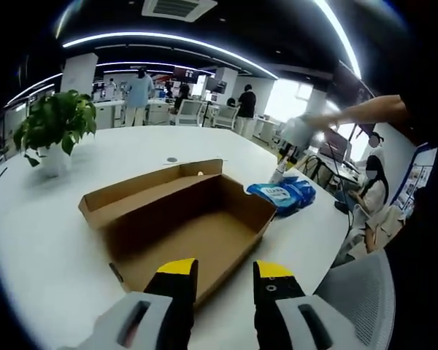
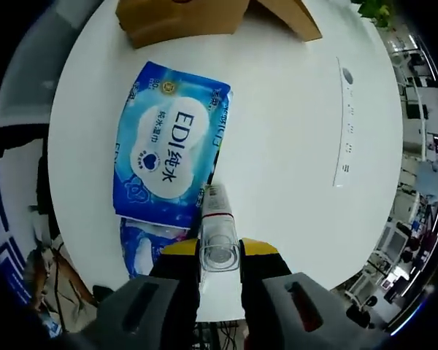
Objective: Operate the shoe box by opening the lid, removing the specified soft item, and placing it in the target area until the item is outside and the box remains undamaged.
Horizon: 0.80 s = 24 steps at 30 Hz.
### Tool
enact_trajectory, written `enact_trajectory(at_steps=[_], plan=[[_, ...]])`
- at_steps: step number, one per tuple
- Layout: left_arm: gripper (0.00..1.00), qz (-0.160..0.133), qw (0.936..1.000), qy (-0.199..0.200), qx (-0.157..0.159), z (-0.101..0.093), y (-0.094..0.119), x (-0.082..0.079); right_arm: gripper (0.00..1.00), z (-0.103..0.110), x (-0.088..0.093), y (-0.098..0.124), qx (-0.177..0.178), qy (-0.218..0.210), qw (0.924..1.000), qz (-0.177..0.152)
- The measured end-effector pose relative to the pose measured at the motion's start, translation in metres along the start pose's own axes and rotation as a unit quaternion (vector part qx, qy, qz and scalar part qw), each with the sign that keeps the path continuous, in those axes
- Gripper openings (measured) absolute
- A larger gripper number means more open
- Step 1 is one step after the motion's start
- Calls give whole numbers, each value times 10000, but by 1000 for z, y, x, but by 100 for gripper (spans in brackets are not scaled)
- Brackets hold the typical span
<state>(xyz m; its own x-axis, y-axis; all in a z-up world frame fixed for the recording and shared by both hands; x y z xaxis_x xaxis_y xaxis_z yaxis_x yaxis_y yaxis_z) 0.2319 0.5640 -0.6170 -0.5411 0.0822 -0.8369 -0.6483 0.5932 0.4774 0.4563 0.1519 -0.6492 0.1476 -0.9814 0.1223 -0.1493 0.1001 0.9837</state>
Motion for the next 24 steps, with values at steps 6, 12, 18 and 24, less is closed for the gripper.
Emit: enact_trajectory(at_steps=[6, 12, 18, 24], plan=[[31, -7, 10000, -18, 30, -1, -2, -1, 18, -2, -6, 1, -87, -326, 9994, -85], [30, -9, 10000, 4, 14, 0, 0, 1, 18, -4, -10, 1, -160, -686, 9971, -302], [30, -25, 10000, 26, -15, 2, 2, 1, 18, -6, -17, 2, -217, -1030, 9927, -588], [30, -1, 10000, 50, -38, 4, 3, 4, 18, -8, -22, 0, -276, -1137, 9906, -708]])
Point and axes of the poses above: the point that each gripper's makers call its tool centre point, and the gripper's own axes: y roughly backward along the fingers, z roughly to its left, x roughly out of its underside, the point moved 5 cm from there along y, roughly backward along the fingers, and after that the axes turned 3 degrees about -z, right-handed, at the moved point
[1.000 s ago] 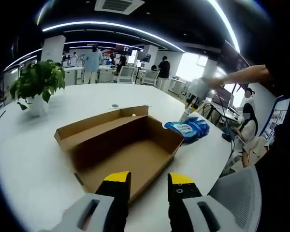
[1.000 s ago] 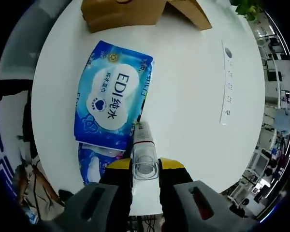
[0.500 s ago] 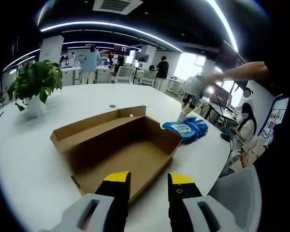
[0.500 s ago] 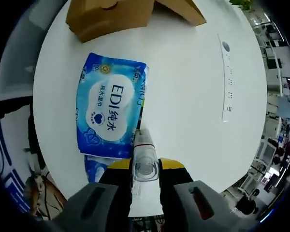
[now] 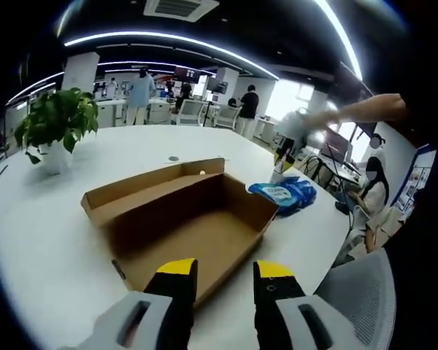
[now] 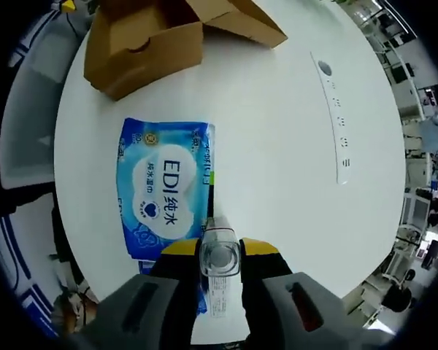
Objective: Operate the shoe box by opening the lid, removing the specified soft item, and placing it in the target area until the item is outside and the box remains undamaged.
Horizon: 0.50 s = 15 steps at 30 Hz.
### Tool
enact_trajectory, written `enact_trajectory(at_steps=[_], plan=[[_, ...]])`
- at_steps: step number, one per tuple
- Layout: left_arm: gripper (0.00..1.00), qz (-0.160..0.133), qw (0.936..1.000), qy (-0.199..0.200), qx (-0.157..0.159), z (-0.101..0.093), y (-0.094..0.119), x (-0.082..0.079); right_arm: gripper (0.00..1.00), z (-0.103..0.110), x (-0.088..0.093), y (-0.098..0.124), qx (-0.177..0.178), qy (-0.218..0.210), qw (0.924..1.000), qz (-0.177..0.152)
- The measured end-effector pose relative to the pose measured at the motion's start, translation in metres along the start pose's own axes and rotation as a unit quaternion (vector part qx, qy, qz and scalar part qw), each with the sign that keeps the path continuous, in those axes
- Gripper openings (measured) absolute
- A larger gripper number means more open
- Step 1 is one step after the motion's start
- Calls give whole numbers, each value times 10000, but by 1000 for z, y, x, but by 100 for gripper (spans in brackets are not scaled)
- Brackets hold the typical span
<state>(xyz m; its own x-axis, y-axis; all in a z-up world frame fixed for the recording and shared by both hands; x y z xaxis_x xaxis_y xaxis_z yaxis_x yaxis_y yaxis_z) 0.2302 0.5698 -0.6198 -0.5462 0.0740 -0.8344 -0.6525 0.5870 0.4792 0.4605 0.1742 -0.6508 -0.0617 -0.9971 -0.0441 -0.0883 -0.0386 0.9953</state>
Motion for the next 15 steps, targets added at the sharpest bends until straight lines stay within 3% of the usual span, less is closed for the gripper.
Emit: enact_trajectory(at_steps=[7, 15], plan=[[30, 10, 10000, 26, -18, 2, 1, 0, 18, -4, 3, -1, -3, -47, 10000, -15], [30, 30, 10000, 6, 12, 2, -4, -2, 18, -7, 19, -1, -2, -80, 10000, 56]])
Point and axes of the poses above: the point that each gripper's makers call its tool centre point, and the gripper's own axes: y roughly backward along the fingers, z roughly to its left, x roughly out of its underside, the point moved 5 cm from there along y, roughly backward along the fingers, and after that the axes turned 3 degrees about -z, right-handed, at the moved point
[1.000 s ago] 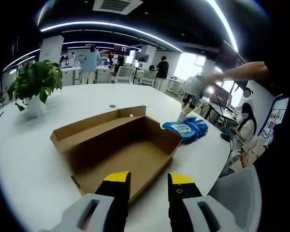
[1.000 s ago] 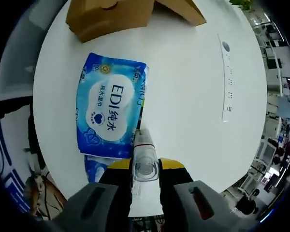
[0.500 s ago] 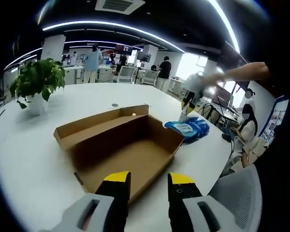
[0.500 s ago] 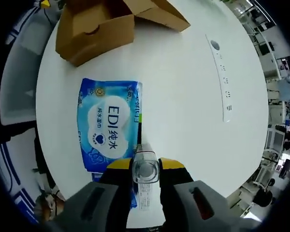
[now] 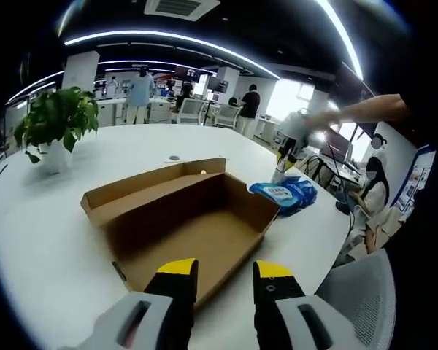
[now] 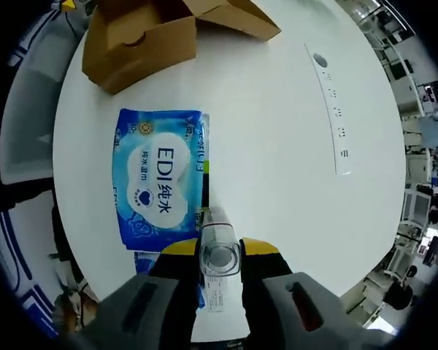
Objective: Operate the shoe box by opening the lid, removing the specified soft item, and placing it in the target area until the item is outside and the box remains undamaged.
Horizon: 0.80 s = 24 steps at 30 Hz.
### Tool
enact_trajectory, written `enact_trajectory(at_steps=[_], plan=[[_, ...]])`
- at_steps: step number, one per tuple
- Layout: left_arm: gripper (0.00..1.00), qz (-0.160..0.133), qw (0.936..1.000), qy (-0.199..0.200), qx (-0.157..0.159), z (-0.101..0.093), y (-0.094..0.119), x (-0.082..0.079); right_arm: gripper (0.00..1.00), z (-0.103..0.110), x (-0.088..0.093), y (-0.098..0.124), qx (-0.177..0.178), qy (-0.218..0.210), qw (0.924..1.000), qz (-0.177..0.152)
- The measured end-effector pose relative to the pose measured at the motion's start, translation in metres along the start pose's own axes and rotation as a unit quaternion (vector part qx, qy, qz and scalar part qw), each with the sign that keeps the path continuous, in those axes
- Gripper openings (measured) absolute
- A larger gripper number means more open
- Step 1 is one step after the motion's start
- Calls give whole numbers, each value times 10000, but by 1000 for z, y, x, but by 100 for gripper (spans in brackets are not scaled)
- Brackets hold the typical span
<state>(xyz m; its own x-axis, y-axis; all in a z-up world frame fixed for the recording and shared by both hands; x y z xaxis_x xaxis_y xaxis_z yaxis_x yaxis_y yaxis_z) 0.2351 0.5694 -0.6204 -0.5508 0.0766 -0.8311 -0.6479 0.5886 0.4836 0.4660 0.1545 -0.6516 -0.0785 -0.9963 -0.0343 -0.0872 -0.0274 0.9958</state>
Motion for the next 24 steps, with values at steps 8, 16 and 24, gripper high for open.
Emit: enact_trajectory(at_steps=[8, 16, 24], plan=[[30, 41, 9999, -46, 80, -3, -7, -3, 18, -2, 5, -1, 73, -78, 9999, -12], [30, 67, 9999, -81, 96, -3, -8, -5, 19, -2, 6, -1, 75, -23, 10000, -31], [30, 93, 9999, -88, 52, -1, -6, -4, 23, 1, 7, -7, 50, 44, 10000, -30]])
Point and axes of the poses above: the point that each gripper's makers call its tool centre point, and the gripper's own axes: y roughly backward along the fingers, z roughly to its left, x roughly out of its underside, the point moved 5 cm from there along y, roughly backward along the fingers, and after that the axes turned 3 degrees about -z, right-handed, at the moved point
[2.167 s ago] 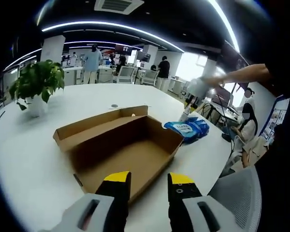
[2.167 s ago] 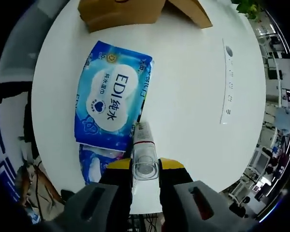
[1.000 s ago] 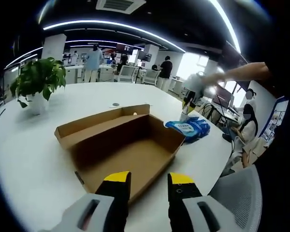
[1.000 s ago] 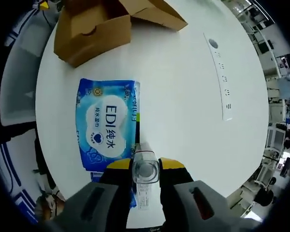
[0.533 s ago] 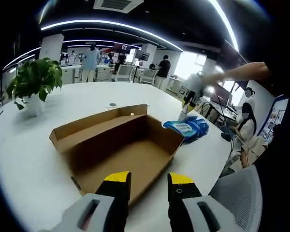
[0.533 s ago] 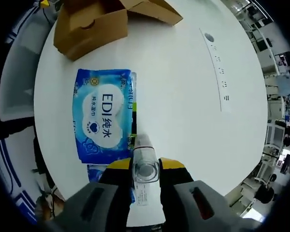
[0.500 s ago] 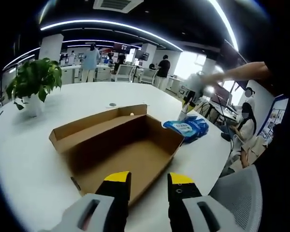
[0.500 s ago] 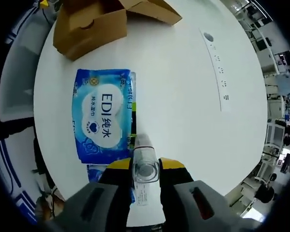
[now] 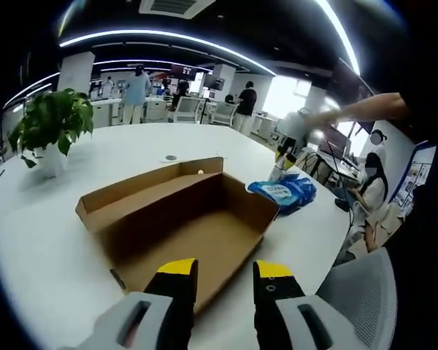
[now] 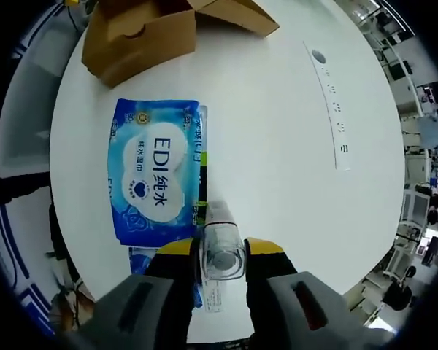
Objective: Operate the shoe box by opening the lid, removing the specified soft item, and placing it in the target area until the item is outside and the box remains undamaged.
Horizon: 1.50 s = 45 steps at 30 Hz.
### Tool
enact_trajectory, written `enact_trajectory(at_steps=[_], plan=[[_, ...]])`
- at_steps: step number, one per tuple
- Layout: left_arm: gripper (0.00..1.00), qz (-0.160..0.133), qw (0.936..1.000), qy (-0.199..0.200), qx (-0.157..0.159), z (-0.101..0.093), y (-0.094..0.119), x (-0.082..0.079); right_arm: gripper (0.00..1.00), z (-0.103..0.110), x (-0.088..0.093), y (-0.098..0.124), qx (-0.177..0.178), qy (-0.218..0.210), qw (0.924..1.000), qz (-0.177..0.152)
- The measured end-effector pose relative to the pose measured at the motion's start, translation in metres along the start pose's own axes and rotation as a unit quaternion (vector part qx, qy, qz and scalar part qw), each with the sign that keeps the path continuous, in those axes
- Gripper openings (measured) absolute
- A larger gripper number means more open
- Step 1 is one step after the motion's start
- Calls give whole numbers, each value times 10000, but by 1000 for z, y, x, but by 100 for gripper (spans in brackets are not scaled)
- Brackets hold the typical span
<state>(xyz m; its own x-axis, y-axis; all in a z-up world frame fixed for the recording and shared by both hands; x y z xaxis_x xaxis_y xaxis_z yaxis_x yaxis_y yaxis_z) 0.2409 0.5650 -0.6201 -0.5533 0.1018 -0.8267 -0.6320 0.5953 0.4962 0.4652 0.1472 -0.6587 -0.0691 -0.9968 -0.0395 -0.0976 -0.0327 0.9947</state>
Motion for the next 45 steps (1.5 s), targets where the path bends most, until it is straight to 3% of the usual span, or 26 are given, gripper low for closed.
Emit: enact_trajectory(at_steps=[11, 23, 28, 31, 35, 37, 40, 45], plan=[[30, 19, 10000, 20, -27, 2, 0, -1, 27, -7, 4, 6, 157, -44, 9998, -107], [30, -24, 10000, -25, 20, 0, -10, -8, 29, -10, 25, 25, 456, -75, 9988, -139], [30, -76, 10000, -10, 58, 0, -15, -14, 30, -6, 41, 36, 572, -415, 9972, -250], [30, -125, 9999, 22, 89, -1, -18, -16, 30, -1, 46, 45, 667, -828, 9930, -515], [30, -101, 9999, -6, 104, -1, -21, -16, 31, 5, 55, 58, 811, -1422, 9824, -897], [30, -126, 9999, 13, 87, -1, -21, -17, 31, 9, 59, 65, 862, -1771, 9735, -1161], [30, -160, 9999, 56, 28, 2, -20, -17, 32, 14, 62, 74, 910, -2489, 9477, -1776], [30, -193, 9998, 89, -34, 4, -16, -17, 31, 28, 63, 81, 840, -3148, 9125, -2473]])
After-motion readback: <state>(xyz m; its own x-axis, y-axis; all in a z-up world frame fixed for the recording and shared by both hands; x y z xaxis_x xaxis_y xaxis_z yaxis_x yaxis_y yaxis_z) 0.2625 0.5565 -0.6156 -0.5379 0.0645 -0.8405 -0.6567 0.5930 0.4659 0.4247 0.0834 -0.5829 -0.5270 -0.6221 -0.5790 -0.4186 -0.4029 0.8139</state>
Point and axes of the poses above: the point that each gripper's makers call its tool centre point, and the gripper's own axes: y roughly backward along the fingers, z roughly to its left, x roughly out of its underside, the point moved 5 cm from there along y, roughly backward along the fingers, and after that the axes turned 3 degrees about -z, right-handed, at the moved point
